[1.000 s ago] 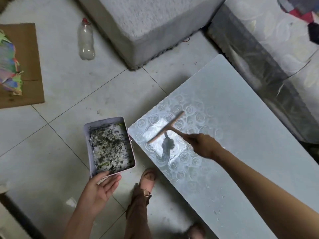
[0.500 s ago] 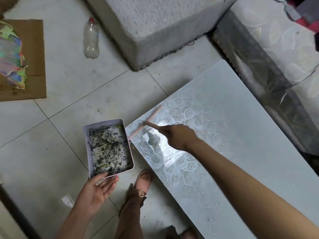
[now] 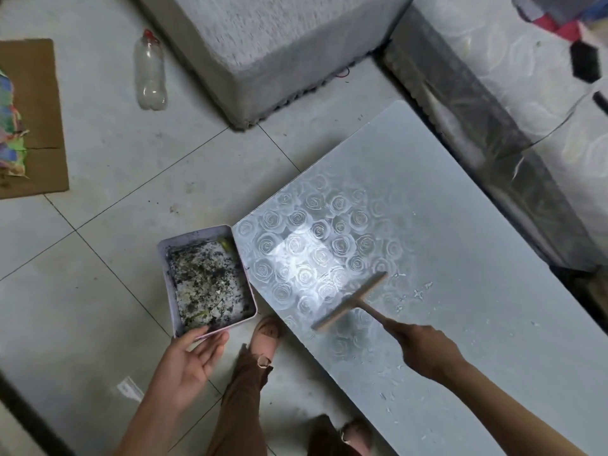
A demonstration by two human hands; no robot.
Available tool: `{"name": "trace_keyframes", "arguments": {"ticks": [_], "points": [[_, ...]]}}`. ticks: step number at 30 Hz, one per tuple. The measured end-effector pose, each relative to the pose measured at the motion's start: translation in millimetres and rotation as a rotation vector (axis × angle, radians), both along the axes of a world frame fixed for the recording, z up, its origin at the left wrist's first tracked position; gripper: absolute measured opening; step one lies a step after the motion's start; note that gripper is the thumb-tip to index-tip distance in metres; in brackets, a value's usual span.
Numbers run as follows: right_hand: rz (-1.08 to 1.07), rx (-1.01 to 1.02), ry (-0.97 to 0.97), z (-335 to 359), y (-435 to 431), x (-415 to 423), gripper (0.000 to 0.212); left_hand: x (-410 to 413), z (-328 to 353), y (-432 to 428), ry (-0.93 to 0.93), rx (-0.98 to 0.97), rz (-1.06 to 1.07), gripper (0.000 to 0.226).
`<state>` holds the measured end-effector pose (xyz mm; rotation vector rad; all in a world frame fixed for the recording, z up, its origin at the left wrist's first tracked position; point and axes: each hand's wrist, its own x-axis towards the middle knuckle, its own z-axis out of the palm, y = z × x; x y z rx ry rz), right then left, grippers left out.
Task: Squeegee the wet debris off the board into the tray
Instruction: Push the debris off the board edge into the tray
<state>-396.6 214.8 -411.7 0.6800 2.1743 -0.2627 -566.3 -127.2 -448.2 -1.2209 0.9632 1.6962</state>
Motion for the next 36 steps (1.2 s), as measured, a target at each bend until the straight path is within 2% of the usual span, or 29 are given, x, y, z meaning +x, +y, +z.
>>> {"name": "trace_keyframes", "arguments": {"ticks": [3, 7, 12, 19, 23, 25, 28, 30, 32, 36], "points": [[0.018, 0.024, 0.056, 9.1, -5.2, -0.8, 0.046, 6.5, 1.3, 5.7, -0.002, -0.005, -0.021, 0.013], [0.103, -0.075, 0.283, 9.2, -35.7, -50.3, 0.070, 17.8, 3.3, 15.2, 0.014, -0.013, -0.054, 0.011], [0.159, -0.109, 0.230, -8.9, -59.5, -90.4, 0.076, 36.6, 9.1, 32.3, 0.026, -0.028, -0.062, 0.011], [0.055, -0.167, 0.172, -9.3, -19.4, 34.8, 0.065, 84.9, 22.6, 67.6, 0.038, -0.068, -0.063, 0.014], [0.038, -0.186, 0.153, -7.0, -1.2, 82.6, 0.072, 130.7, 25.0, 92.5, 0.058, -0.038, -0.031, 0.012], [0.035, -0.187, 0.197, -2.2, 8.6, 101.5, 0.069, 156.0, 24.8, 105.8, 0.071, 0.001, -0.009, 0.012], [-0.001, -0.188, 0.339, 9.5, 37.5, 136.6, 0.045, 187.1, 26.1, 121.9, 0.084, 0.033, -0.001, 0.022], [-0.019, -0.198, 0.388, 18.3, 68.3, 159.2, 0.041, 204.9, 27.9, 131.9, 0.104, 0.037, 0.003, 0.029], [-0.065, -0.224, 0.392, 21.6, 100.4, 167.8, 0.039, 218.9, 28.6, 138.4, 0.132, 0.038, 0.016, 0.033], [-0.051, -0.241, 0.360, 14.8, 144.7, 150.1, 0.029, 245.1, 33.9, 149.3, 0.163, 0.033, 0.044, 0.027]]}}
